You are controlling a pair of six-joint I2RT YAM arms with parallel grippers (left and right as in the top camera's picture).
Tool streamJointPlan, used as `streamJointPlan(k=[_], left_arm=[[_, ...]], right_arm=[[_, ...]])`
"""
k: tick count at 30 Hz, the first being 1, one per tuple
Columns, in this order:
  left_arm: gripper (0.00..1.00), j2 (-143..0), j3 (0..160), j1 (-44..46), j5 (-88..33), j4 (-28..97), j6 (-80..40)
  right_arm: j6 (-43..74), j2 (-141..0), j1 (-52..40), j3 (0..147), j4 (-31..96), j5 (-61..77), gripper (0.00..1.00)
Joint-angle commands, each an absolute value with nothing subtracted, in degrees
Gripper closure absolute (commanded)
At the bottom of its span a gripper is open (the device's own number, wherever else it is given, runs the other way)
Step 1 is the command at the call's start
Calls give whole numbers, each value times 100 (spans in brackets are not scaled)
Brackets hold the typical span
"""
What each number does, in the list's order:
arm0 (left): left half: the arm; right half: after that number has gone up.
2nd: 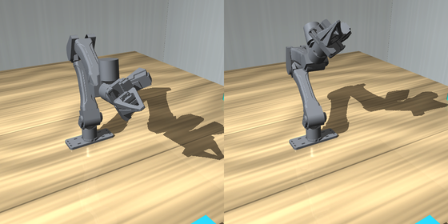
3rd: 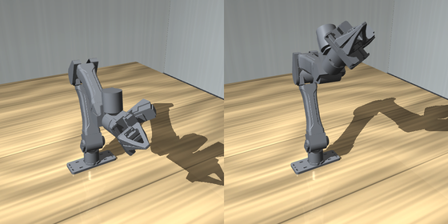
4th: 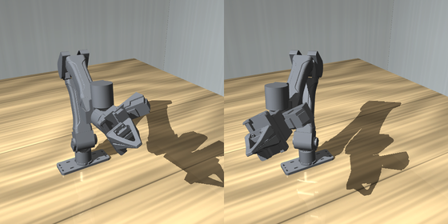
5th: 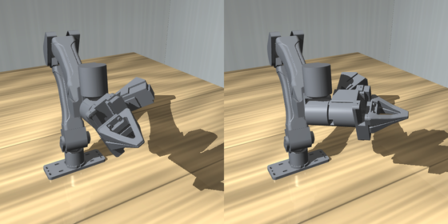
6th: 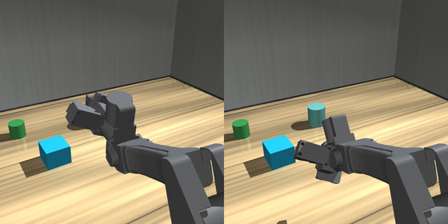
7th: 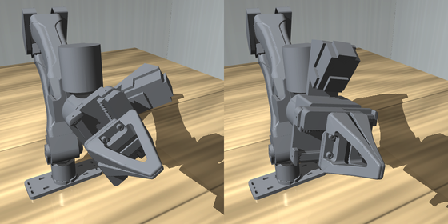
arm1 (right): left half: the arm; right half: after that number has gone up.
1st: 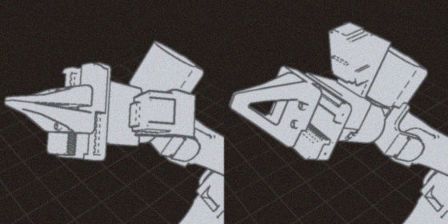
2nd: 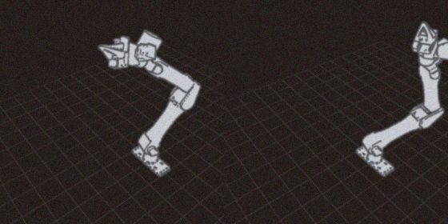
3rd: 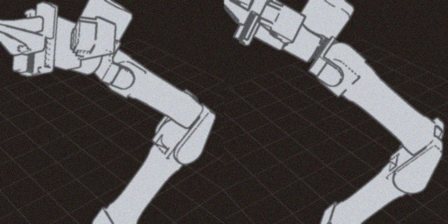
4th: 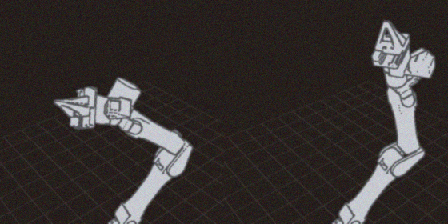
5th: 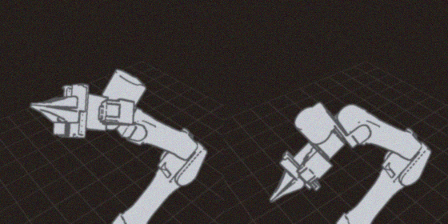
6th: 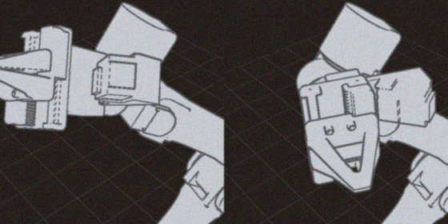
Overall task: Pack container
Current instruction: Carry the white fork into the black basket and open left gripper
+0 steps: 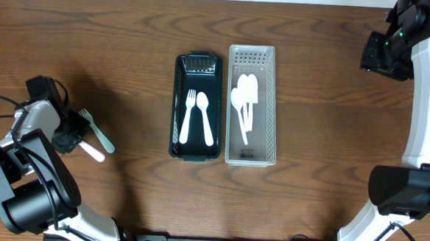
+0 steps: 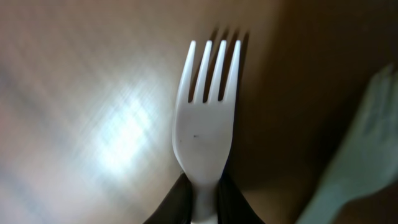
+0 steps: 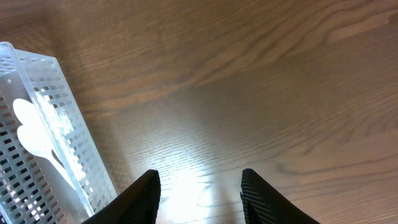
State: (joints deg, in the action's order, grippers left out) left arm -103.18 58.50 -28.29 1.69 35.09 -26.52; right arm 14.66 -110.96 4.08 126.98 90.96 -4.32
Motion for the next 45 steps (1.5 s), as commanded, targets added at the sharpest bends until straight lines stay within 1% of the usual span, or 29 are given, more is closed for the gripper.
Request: streamJointPlan(k=[1, 5, 8, 10, 13, 17, 21, 24, 28, 37, 38, 39, 40, 41, 42, 43, 45], left_arm=[[89, -9861, 5896, -2842, 346, 3905, -2399], [89, -9091, 6329, -2644, 346, 4539, -2095], [89, -8611, 6803, -2257, 305, 5063, -1796], [89, -8390, 7172, -1885, 141, 5374, -1516], [90, -8180, 7717, -1079, -91, 5638, -1140], [91, -8176, 8101, 110, -93, 5566, -784], [93, -8335, 8112, 1282, -91, 5054, -687], [94, -8656, 8112, 1929, -89, 4648, -714], [94, -9334, 8112, 2403, -89, 4322, -777], [94, -10818, 8112, 2484, -110, 4318, -932], [93, -10897, 8112, 2484, -110, 4318, -930], [83, -10940, 8112, 2484, -110, 4318, -930], [68, -10960, 8112, 2482, -110, 4320, -928], [63, -10958, 8112, 2484, -108, 4320, -926], [60, -10938, 8114, 2484, -106, 4320, -923], [54, -10906, 8114, 2482, -104, 4320, -923], [52, -10816, 8123, 2477, -95, 4342, -910]], right_arm=[[1498, -11089, 416, 12696, 9078, -447, 55], [1498, -11089, 416, 12696, 9024, -425, 55], [1498, -11089, 414, 12696, 8958, -353, 55], [1500, -11089, 416, 12696, 8930, -285, 55], [1498, -11089, 414, 12696, 8903, -252, 55], [1496, -11089, 416, 12696, 8903, -252, 55], [1496, -11089, 416, 12696, 8914, -252, 55], [1496, -11089, 416, 12696, 8917, -252, 54], [1496, -11089, 416, 12696, 8925, -255, 55], [1490, -11089, 416, 12696, 8960, -257, 54], [1461, -11089, 416, 12696, 8958, -255, 55], [1448, -11089, 416, 12696, 8958, -259, 54], [1446, -11089, 416, 12696, 8958, -259, 54], [1448, -11089, 416, 12696, 8958, -259, 54], [1448, -11089, 416, 12696, 8958, -259, 54], [1448, -11089, 416, 12696, 8956, -259, 54], [1448, -11089, 416, 12696, 8954, -257, 54]])
